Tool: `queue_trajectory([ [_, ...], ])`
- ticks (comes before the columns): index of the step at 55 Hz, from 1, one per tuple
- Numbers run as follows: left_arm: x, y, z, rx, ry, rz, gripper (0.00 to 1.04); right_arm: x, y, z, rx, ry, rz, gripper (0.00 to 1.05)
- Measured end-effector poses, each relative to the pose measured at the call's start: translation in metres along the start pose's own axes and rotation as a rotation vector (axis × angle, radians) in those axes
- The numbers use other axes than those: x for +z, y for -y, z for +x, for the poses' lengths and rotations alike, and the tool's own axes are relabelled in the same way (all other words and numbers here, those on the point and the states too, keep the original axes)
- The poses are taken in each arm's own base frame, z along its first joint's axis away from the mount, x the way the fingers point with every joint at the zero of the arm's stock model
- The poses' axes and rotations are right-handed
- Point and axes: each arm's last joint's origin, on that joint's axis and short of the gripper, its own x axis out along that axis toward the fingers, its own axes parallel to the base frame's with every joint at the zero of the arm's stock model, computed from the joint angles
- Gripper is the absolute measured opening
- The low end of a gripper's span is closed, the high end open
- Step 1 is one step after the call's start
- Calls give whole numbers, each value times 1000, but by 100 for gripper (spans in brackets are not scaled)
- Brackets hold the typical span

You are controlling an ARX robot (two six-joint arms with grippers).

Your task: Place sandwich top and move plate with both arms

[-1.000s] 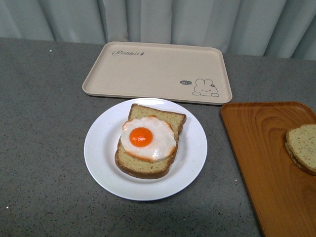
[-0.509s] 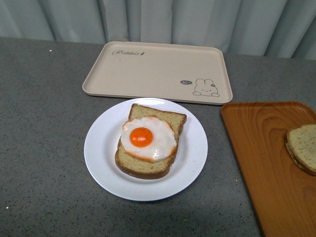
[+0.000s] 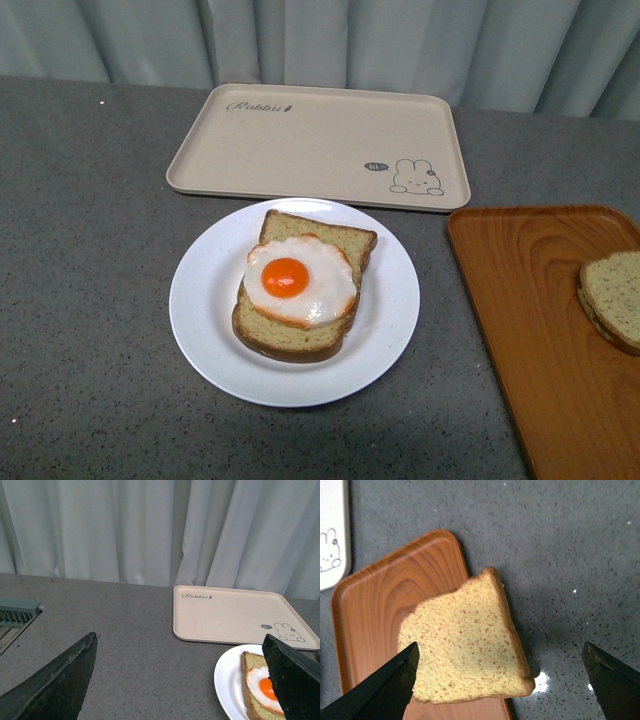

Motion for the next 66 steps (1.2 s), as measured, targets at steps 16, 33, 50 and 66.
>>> queue_trajectory([
  [16,0,0,0,0,0,0,98,-8,-3,33,14,-68,-41,96],
  [33,0,0,0,0,0,0,98,-8,-1,64,-18,-110,-63,96],
  [50,0,0,0,0,0,0,98,-10,-3,74,-4,-125,-64,73],
  [66,0,0,0,0,0,0,98,-10,-3,75,-7,-124,-66,36],
])
